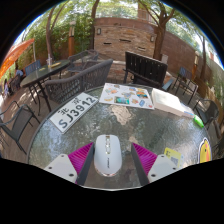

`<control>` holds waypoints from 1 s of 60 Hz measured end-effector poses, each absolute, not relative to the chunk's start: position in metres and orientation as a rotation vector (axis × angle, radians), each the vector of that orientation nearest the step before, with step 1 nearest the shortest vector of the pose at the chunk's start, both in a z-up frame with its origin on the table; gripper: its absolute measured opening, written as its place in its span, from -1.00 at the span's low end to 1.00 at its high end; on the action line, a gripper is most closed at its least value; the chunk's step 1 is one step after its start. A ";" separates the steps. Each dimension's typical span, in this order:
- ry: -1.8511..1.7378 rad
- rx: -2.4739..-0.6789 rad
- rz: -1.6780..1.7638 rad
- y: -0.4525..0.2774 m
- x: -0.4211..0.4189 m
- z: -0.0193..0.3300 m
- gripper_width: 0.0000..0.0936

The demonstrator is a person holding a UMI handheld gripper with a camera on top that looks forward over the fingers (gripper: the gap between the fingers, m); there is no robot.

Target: Arrange mouse

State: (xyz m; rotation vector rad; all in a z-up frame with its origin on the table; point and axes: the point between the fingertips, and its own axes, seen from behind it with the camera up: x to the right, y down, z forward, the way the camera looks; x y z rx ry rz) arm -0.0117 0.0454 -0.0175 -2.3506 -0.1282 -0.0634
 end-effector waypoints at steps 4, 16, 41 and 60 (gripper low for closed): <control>-0.114 -2.352 -0.047 0.045 -0.017 -0.019 0.36; -0.088 -2.353 -0.034 0.044 -0.025 -0.018 -0.10; -0.144 -2.032 0.182 0.043 -0.012 0.176 -0.29; 0.050 -1.950 0.012 0.005 0.262 0.229 -0.29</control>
